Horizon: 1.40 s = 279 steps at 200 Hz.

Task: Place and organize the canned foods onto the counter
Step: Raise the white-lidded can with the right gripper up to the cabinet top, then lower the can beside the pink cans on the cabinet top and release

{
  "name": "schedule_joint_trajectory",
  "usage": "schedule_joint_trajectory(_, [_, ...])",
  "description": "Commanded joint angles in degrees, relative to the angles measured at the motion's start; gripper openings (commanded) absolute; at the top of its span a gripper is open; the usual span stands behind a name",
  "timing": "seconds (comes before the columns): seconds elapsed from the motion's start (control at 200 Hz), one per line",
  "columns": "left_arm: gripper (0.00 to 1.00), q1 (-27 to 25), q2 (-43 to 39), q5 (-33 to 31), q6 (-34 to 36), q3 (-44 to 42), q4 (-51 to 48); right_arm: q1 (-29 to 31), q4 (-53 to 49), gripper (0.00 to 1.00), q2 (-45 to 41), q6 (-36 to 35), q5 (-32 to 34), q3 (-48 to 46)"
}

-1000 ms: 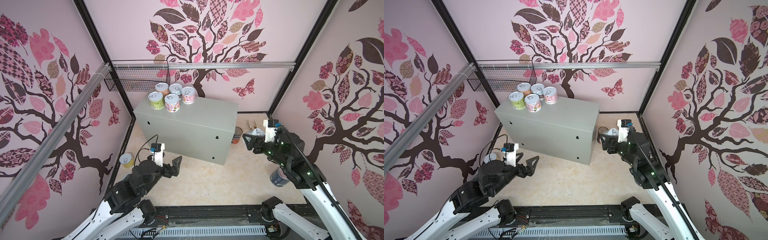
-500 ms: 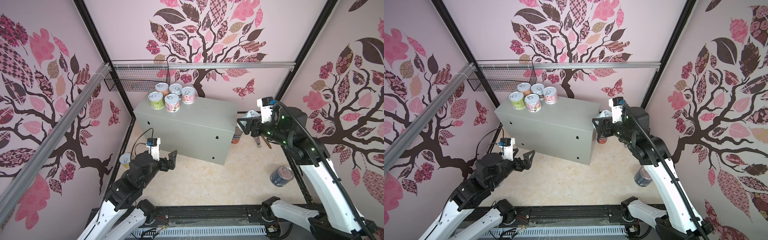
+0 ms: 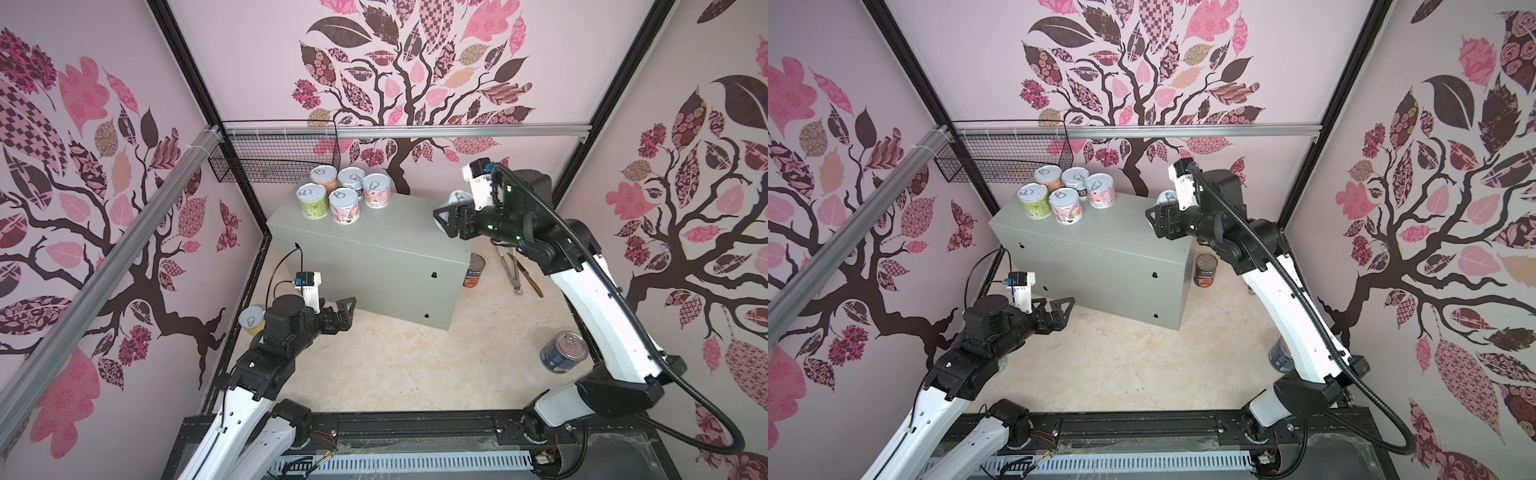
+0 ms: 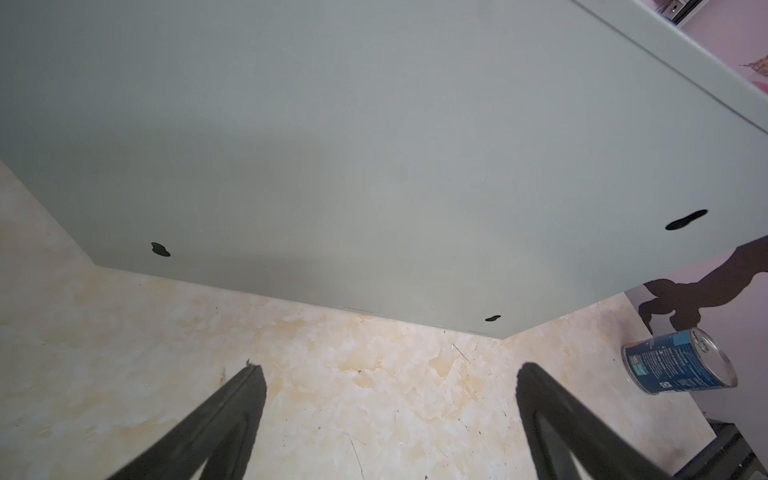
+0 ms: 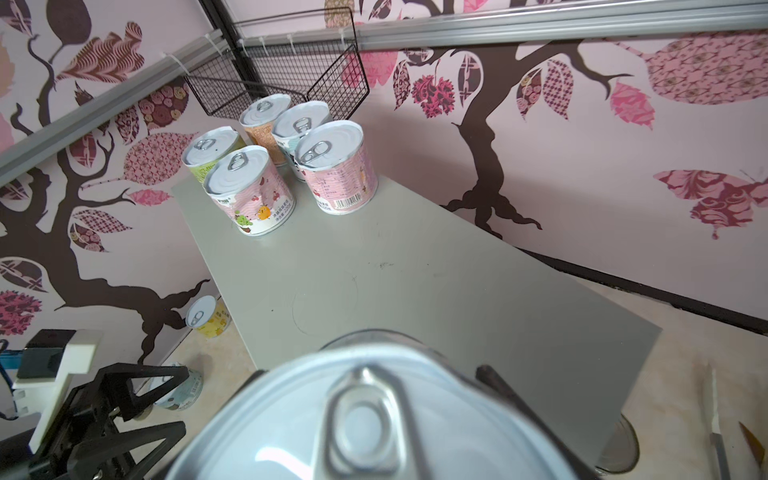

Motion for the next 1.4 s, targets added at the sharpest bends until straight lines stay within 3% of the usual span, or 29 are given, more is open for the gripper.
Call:
schedule_joint_trajectory(0.0, [0.98,0.0,-0.6,-2.4,1.0,-0.9,-0.5,2.4,-0.6,0.59,5.7,-2.2,2.5,8.6])
schedule_joint_trajectory(0.395, [0.98,0.5,-0.2,-0.6,1.1,-1.3,-0.2,8.3,-5.2,0.61,23.4,-4.8,3.7,25.3])
schedule_joint_trajectory(0.69, [0.98,1.6,-0.3,0.4,0.9,-1.7,0.3,9.0,-1.5,0.63,29.0,-5.5,5.8,26.1])
schedule_joint_trajectory(0.87, [0.98,2.0,0.0,0.6,0.8,-1.8,0.4,9.1,-0.9,0.72,31.3,-5.4,5.3,25.8])
schedule_joint_trajectory(1.15, [0.98,3.3,0.3,1.4,0.5,-2.0,1.0,9.0,2.3,0.95,30.0,-4.3,1.9,22.4])
schedule_joint_trajectory(1.39, [0.98,3.4,0.4,1.7,0.5,-2.2,1.0,9.1,4.6,1.0,27.0,-4.8,0.4,22.1])
